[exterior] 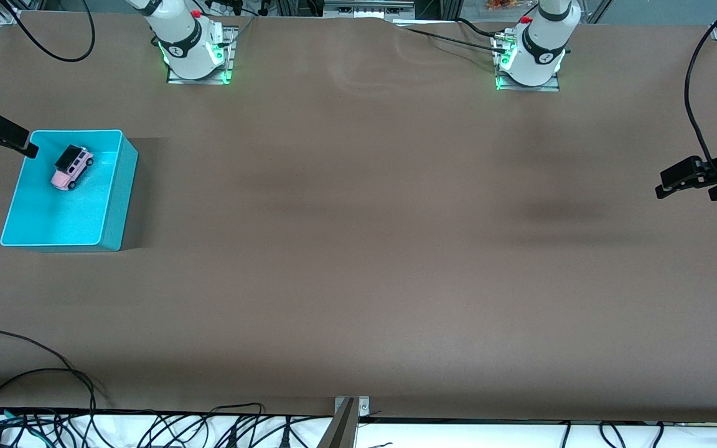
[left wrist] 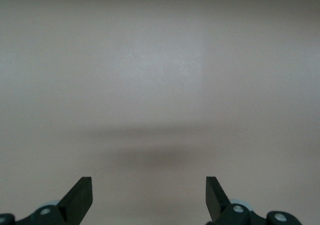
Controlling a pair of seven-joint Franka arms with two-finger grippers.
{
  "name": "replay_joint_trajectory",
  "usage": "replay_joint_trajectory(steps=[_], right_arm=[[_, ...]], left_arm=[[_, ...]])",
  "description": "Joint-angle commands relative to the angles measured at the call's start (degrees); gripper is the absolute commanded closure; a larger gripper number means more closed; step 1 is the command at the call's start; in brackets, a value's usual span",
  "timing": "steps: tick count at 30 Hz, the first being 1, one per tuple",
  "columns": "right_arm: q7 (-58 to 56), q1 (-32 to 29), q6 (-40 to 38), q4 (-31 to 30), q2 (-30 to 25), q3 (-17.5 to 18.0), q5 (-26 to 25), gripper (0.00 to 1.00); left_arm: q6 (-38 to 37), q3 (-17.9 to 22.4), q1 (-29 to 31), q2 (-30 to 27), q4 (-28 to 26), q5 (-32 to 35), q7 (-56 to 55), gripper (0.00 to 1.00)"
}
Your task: Wind and store pink jeep toy
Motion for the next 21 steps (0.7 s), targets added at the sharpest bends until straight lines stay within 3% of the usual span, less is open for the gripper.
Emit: replay_joint_trajectory(steps=[1, 21], right_arm=[[-0.85, 0.07, -1.27, 1.31, 0.04, -0.19, -0.65, 0.00], [-0.59, 0.07, -1.27, 1.31, -0.05, -0.19, -0.65, 0.00]], left_arm=[[-0.65, -0.15, 0.15, -0.38, -0.12, 0.54, 0.76, 0.00], [-0.74, -0.15, 0.15, -0.38, -0.12, 0.45, 0.58, 0.00]])
